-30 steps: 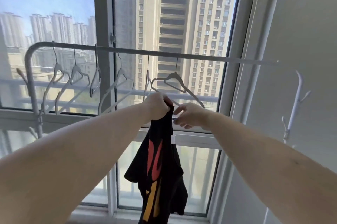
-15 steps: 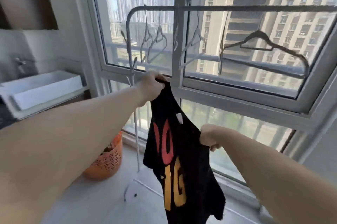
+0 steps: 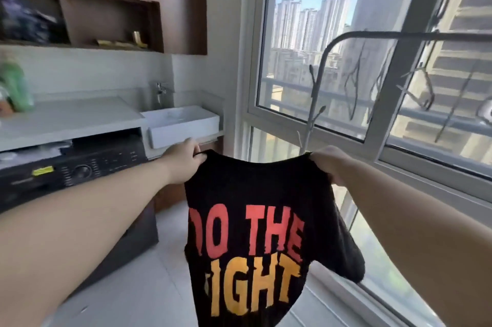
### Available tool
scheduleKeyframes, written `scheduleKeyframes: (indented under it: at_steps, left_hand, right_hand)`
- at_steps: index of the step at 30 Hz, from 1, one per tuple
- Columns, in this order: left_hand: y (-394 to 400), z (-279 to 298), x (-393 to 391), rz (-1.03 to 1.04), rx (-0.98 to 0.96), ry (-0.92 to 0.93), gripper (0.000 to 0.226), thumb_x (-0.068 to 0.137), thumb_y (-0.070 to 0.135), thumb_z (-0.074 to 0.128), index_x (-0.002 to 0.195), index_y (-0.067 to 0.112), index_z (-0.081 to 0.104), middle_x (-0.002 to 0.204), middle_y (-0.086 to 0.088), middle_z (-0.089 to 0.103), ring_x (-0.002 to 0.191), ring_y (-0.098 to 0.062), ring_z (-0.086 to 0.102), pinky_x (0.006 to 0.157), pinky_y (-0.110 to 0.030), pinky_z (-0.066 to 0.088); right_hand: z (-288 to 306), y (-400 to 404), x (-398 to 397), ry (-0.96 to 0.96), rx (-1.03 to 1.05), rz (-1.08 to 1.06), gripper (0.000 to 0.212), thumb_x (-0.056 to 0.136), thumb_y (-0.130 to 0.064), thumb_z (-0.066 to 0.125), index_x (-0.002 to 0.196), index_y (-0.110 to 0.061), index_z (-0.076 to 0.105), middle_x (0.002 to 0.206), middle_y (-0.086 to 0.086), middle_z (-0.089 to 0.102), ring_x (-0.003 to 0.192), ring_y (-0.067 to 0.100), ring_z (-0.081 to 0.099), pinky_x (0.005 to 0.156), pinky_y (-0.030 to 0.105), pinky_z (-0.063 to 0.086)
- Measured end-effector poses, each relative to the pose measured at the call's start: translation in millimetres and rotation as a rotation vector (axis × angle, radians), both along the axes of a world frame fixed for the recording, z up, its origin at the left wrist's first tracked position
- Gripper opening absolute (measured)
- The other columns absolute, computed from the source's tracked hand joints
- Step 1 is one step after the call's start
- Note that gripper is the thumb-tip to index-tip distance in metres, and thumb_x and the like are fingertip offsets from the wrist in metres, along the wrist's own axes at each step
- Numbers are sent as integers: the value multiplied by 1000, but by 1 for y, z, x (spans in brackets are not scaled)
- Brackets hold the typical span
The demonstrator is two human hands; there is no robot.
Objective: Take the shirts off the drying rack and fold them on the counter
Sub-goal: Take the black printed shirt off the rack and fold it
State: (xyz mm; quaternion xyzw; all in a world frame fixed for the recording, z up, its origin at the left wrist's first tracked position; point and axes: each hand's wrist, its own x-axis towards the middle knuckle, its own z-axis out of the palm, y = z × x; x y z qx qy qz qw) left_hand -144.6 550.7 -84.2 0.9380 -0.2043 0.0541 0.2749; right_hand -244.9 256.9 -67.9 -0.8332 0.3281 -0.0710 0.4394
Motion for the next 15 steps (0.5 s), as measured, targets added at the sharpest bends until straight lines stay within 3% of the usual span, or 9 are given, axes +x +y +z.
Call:
scheduleKeyframes:
  at_steps: [3,5,7,9,12,15]
  left_hand:
    - [47,2,42,64,-10,-64,25,98,33,45,85,12,38,75,-1,46,75,-22,43,56,-31,25]
    - [73,4,68,95,-52,-118,24,99,30,45,86,11,37,77,-6,48,77,-25,42,62,-33,25]
    - [91,7,87,101,-92,-154,25,98,30,46,85,11,36,74,-6,46,73,-26,42,63,-33,27]
    - [111,9,109,114,-100,-170,26,98,32,45,85,12,36,70,-3,45,70,-25,43,62,-33,29]
    - [136,11,145,167,-44,-225,25,99,33,43,88,13,34,70,-2,46,71,-27,44,64,-34,32]
    - [157,11,179,269,37,-331,24,101,32,38,92,11,32,75,-9,49,72,-29,46,63,-36,34]
  right_hand:
    - [5,41,60,-56,36,36,24,86,-23,61,94,-1,63,83,11,59,74,26,60,62,25,47]
    - [8,68,91,-68,93,83,21,85,-27,62,88,-7,64,83,9,60,78,26,59,74,32,48]
    - [8,88,116,-92,179,114,19,91,-27,57,80,-13,62,73,5,58,65,21,57,69,30,49]
    - [5,109,148,-125,239,125,22,93,-28,52,80,-12,61,68,5,57,54,18,57,55,23,47]
    - [-2,133,201,-127,194,128,31,88,-32,52,98,-5,64,87,13,64,79,29,66,63,28,48]
    - [-3,149,235,-61,160,290,29,91,-33,58,91,-5,66,84,10,67,76,28,65,65,29,51]
